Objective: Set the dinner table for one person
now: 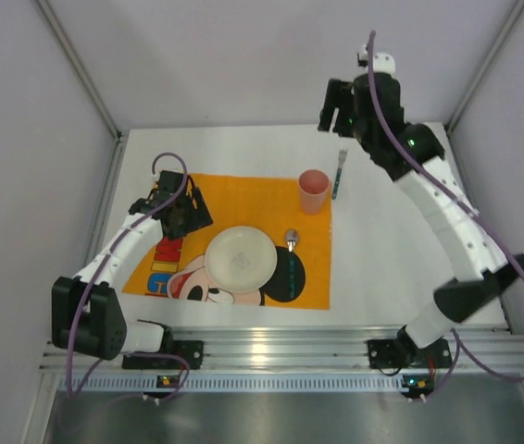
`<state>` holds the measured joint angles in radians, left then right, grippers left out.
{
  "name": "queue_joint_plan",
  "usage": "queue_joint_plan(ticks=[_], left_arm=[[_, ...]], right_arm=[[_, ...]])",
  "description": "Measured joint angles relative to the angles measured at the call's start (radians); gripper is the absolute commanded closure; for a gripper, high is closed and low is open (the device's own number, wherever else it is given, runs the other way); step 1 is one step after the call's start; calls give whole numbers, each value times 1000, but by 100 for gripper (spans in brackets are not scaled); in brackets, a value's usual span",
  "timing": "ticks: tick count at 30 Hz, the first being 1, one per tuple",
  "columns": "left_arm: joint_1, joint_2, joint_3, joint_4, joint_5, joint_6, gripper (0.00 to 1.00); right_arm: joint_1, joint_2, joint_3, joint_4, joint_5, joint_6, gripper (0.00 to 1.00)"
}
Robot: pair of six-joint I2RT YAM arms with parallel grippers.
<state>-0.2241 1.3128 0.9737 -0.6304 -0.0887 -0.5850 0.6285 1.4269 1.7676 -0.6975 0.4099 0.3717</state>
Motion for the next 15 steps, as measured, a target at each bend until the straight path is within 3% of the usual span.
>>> queue_joint_plan(ticks=[6,11,15], left_arm=[[0,63,57,8,13,-2,22],[0,61,58,11,17,-7,23],[0,34,31,11,16,-7,23]], right_arm=[[-257,626,574,-86,-128,-10,25],[-385,919,619,-186,-242,26,28],[-417,1007,599,-231,-304,33,29]])
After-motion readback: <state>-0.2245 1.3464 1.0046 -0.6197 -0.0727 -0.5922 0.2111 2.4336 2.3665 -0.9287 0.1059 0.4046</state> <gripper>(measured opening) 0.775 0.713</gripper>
